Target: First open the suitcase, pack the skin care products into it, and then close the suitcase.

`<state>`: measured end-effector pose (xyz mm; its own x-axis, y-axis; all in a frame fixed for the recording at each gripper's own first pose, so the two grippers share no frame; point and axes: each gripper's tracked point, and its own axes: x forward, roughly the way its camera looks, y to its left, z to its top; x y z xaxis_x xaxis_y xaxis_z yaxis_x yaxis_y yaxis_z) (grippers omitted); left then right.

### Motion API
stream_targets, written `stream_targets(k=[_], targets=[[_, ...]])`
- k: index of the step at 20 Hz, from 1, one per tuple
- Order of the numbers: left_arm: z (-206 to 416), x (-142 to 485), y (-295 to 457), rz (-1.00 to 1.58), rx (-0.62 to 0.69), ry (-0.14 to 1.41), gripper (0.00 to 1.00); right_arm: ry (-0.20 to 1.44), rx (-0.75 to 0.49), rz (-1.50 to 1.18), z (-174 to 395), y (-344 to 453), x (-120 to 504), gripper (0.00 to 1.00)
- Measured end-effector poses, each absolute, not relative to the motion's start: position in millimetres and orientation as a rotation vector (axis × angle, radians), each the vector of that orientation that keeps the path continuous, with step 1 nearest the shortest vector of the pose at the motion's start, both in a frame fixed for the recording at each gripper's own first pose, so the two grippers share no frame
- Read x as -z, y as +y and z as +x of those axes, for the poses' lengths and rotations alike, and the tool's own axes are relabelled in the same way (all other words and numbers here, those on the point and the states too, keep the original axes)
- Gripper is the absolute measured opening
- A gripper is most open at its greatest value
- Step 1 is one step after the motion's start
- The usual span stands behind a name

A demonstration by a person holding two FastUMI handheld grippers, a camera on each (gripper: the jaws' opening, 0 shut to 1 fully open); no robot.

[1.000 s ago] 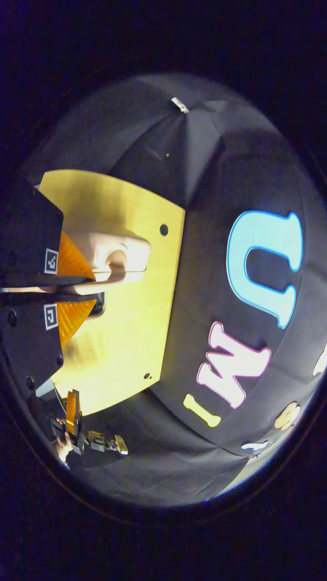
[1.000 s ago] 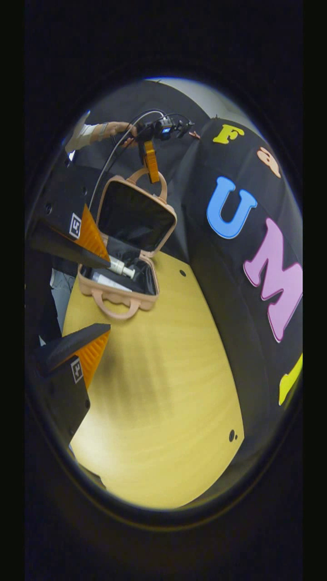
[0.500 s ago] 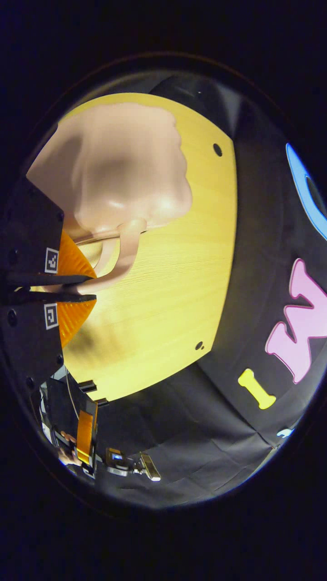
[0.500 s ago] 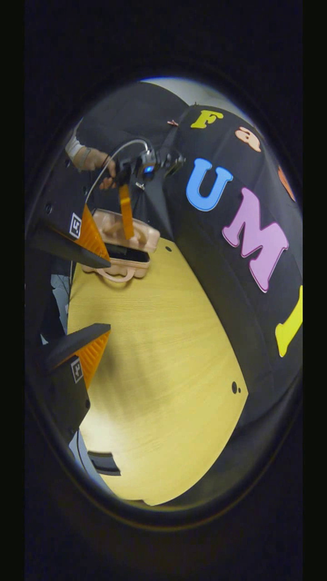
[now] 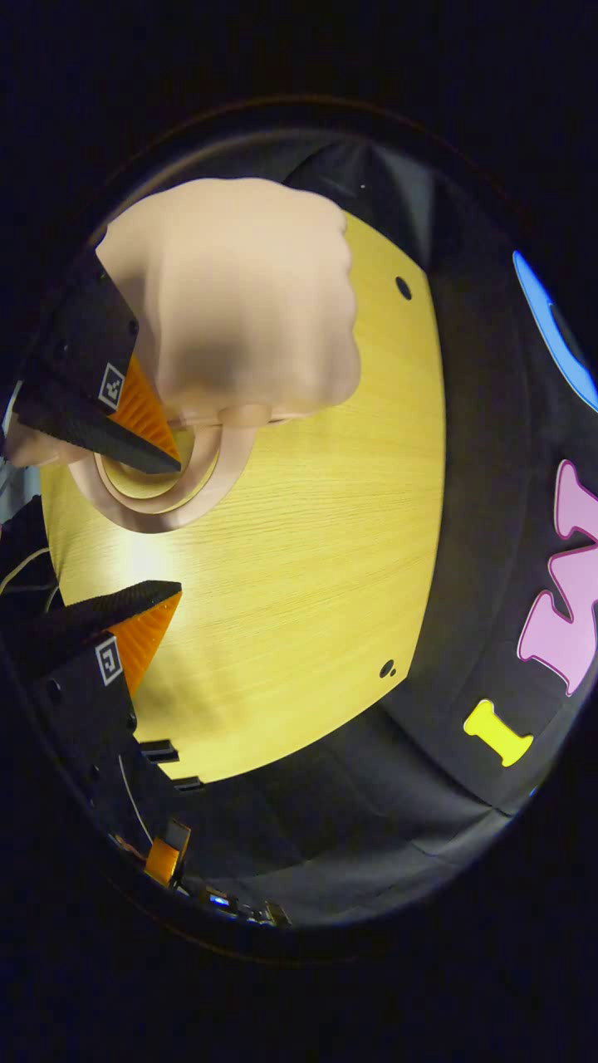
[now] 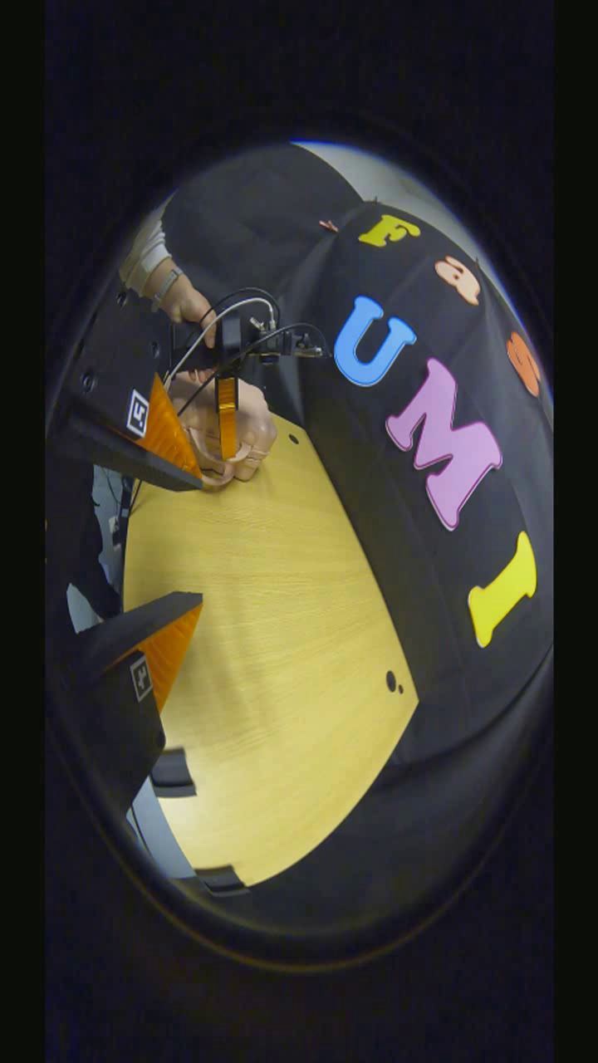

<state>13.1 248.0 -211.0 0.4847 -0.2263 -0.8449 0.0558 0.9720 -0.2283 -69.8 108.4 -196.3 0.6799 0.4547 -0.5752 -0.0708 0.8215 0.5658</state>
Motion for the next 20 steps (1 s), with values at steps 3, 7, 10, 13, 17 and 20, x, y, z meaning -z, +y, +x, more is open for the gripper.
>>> stream_targets(k=[3,7,10,13,17,20], targets=[[9,158,235,-0.147,0.103,0.881,0.89,0.69,-0.377,0.453,-68,92,175,0.69],[0,50,204,-0.149,0.054,0.543,0.9,0.539,-0.409,0.259,-53,64,147,0.81],[-13,-16,184,-0.125,0.01,0.409,0.91,0.39,-0.409,0.181,-36,55,104,0.84],[-19,-75,171,-0.134,-0.012,0.294,0.92,0.223,-0.384,0.092,-14,45,51,0.89],[-27,-121,182,-0.142,-0.059,0.137,0.95,0.042,-0.303,0.073,8,33,-21,0.93],[-29,-141,210,-0.07,-0.168,0.076,0.96,-0.013,-0.249,0.086,14,25,-47,0.94]])
